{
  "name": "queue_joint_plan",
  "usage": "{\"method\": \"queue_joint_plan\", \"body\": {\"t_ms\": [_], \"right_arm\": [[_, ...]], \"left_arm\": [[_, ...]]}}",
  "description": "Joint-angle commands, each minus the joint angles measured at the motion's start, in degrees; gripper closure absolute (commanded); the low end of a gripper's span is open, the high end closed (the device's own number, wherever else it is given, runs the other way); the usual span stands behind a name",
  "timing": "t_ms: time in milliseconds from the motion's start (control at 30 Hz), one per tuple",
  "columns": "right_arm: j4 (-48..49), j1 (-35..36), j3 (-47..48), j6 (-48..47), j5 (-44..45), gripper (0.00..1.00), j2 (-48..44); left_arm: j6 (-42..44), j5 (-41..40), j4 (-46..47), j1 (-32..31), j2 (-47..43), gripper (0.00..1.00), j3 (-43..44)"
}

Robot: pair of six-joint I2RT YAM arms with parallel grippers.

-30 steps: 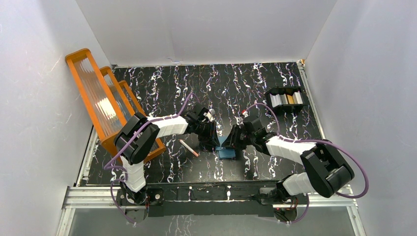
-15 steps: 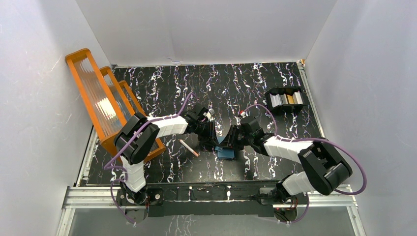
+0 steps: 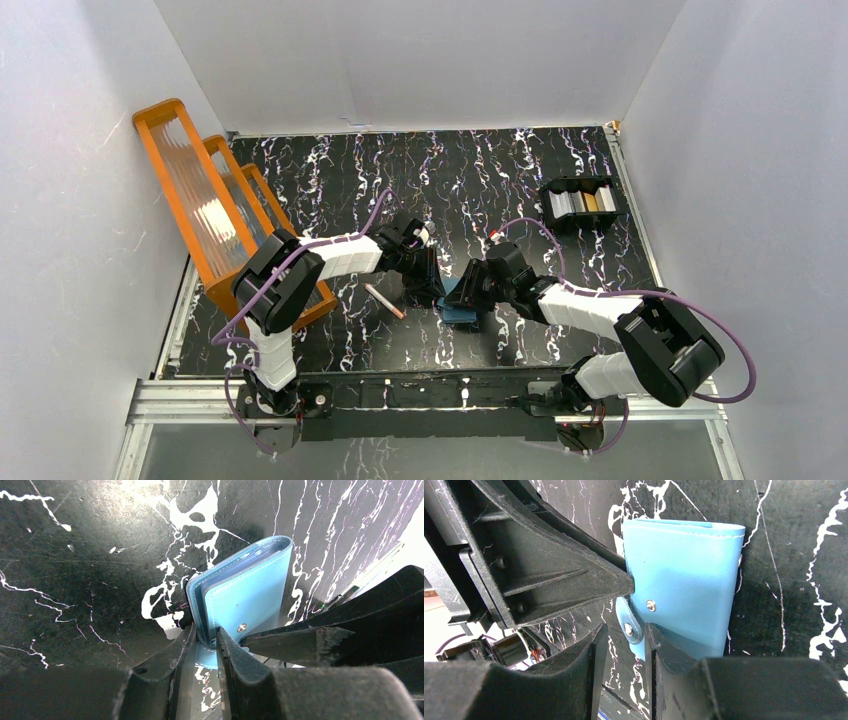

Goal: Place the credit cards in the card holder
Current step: Close the card holder at the center of the board.

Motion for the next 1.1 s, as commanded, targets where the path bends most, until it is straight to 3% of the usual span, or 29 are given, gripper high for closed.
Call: {"method": "queue_joint_plan", "body": {"t_ms": [0, 233, 500, 733, 1067], "right_arm": [[-1.7, 1.3, -1.1, 2.6, 2.8, 0.58, -0.3], [3.0, 1.7, -2.2, 3.6, 3.7, 0.66, 1.4], [-1.3, 1.7, 0.0, 0.1, 6.8, 1.00, -0.1], [-5.6, 1.7, 2.7, -3.9, 9.6, 1.00, -0.6], [-5.6, 1.7, 3.9, -5.7, 7.1, 1.00, 0.7]], "left_arm": [[0.1, -2.6, -1.6, -0.1, 0.2, 0.81, -1.2], [0.0, -2.6, -1.6, -0.1, -0.1, 0.81, -1.3], [0.3, -2.7, -1.8, -0.2, 0.3, 0.81, -1.3], [0.9, -2.8, -2.7, -0.2, 0.8, 0.80, -0.9], [2.1, -4.4, -6.1, 0.0, -2.3, 0.70, 3.9]]}}
